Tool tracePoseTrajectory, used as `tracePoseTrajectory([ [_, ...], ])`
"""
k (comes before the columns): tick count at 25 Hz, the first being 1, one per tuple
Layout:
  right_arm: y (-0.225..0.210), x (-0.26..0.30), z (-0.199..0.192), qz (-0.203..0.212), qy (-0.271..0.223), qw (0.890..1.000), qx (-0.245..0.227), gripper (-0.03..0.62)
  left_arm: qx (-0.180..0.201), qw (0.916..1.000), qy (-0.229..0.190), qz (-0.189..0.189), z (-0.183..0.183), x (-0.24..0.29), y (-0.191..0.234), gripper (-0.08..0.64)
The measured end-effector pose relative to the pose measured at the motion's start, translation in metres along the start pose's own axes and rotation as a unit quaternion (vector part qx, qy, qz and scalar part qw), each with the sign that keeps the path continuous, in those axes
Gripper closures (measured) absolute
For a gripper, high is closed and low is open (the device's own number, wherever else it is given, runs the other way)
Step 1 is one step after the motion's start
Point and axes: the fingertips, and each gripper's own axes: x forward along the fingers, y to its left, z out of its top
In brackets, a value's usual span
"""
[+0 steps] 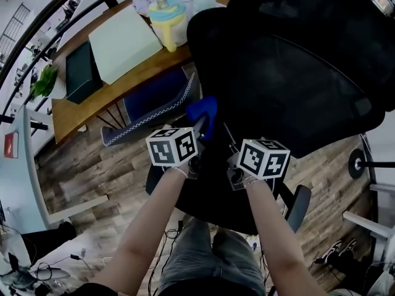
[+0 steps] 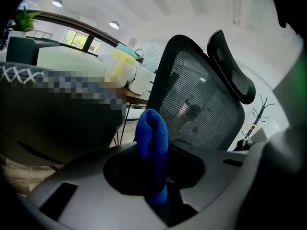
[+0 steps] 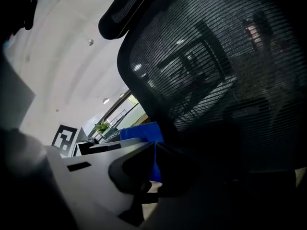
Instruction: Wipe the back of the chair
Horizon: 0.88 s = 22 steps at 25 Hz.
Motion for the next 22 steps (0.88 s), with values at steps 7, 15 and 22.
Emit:
tracePoseTrajectory([
  [7,0.005,-0.032,0.021,-0.004,-0.032,0.999,-0.001,0.560,0.003,0.9997,-0.010,-0.024,0.006,-0.023,-0.027,0.457],
  [15,0.010,-0.094,0.072,-0.017,-0.096,0.995,-0.015,0.560,0.056,0.9933,-0.044,-0.091,0.042,-0.051,-0.103,0.457],
  [22,0.032,-0.162,0.121,-0.018,-0.168,0.985,-0.045,0.560,0.117,0.9764,-0.073,-0.166,0.077,-0.078,-0.188,0.457],
])
